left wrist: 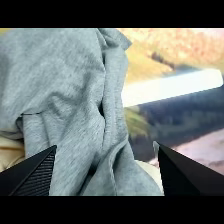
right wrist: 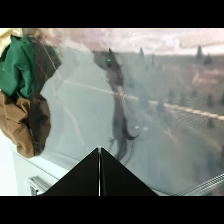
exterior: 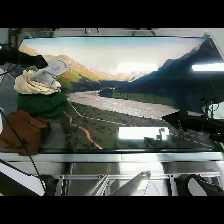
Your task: Fold the shirts.
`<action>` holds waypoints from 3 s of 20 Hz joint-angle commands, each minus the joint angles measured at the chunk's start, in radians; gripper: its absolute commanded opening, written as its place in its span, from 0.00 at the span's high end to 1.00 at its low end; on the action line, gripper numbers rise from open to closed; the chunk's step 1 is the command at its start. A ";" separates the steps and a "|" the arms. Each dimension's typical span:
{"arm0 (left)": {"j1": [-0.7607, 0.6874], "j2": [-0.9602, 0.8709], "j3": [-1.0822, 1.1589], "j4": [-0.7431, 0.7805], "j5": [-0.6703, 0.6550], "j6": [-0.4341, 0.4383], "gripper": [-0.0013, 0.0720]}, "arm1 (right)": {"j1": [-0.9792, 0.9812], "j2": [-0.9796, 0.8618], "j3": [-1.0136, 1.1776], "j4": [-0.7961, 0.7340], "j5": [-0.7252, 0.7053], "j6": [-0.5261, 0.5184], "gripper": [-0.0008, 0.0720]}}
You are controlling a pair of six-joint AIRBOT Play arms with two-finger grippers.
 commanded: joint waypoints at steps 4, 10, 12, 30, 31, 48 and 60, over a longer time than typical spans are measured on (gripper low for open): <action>-0.079 -0.140 -0.008 0.264 -0.053 -0.066 0.36 | 0.001 0.001 0.000 0.002 -0.001 0.000 0.97; -0.221 -0.002 0.150 0.136 -0.106 -0.077 0.98 | 0.001 0.001 0.000 0.063 -0.001 0.000 0.97; -0.290 0.146 0.106 -0.002 -0.036 -0.076 0.96 | 0.001 0.001 0.000 0.064 -0.002 0.000 0.97; -0.433 0.453 -0.536 -0.362 -0.272 -0.266 0.01 | 0.000 0.001 0.000 0.041 -0.123 0.000 0.61; -0.434 0.453 -0.578 -0.361 -0.278 -0.266 0.01 | 0.001 0.000 0.000 0.035 -0.151 -0.001 0.65; -0.436 0.195 -0.824 -0.391 -0.098 -0.161 0.03 | 0.661 -0.655 0.245 0.200 -0.293 -0.105 0.49; -0.374 0.286 -0.636 -0.391 -0.273 -0.119 0.96 | 0.534 -0.623 0.372 0.234 -0.066 -0.135 0.97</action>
